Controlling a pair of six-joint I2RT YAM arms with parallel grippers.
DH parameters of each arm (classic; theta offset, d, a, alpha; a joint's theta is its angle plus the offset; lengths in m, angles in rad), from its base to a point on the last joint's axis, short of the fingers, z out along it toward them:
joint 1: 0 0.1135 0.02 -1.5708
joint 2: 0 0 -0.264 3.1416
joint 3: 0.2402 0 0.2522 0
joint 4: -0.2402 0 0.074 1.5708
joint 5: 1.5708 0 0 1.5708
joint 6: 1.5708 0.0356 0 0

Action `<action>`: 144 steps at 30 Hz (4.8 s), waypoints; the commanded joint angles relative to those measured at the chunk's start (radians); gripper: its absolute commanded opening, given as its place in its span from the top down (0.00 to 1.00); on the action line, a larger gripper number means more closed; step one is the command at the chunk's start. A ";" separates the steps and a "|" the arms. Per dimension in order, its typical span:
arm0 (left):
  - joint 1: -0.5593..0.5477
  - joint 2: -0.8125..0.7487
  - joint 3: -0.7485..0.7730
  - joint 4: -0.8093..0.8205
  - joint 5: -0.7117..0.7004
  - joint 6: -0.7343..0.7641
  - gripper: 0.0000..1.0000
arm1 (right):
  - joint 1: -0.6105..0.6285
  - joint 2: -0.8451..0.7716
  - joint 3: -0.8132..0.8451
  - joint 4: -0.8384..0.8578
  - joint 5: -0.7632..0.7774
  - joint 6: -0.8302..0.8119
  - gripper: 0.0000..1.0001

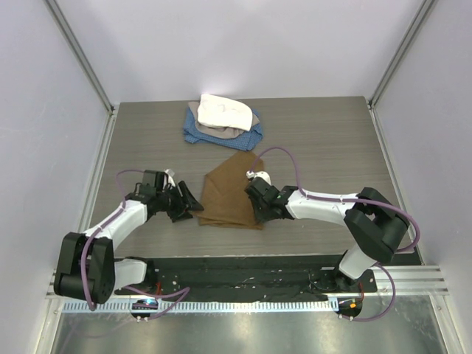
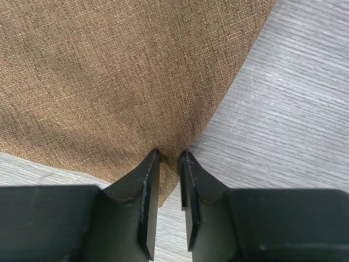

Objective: Fold the napkin, place the utensils inside, and roll it up
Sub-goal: Roll the napkin with the utensil

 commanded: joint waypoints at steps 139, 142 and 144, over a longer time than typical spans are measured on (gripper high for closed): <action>-0.026 -0.290 -0.147 0.162 -0.464 -0.034 0.21 | 0.061 0.297 0.479 -0.199 -0.528 -0.440 0.64; -0.026 -0.302 -0.133 0.129 -0.464 -0.052 0.19 | 0.064 0.209 0.437 -0.181 -0.545 -0.422 0.50; -0.026 -0.311 -0.124 0.113 -0.458 -0.060 0.18 | 0.064 0.166 0.404 -0.182 -0.566 -0.397 0.43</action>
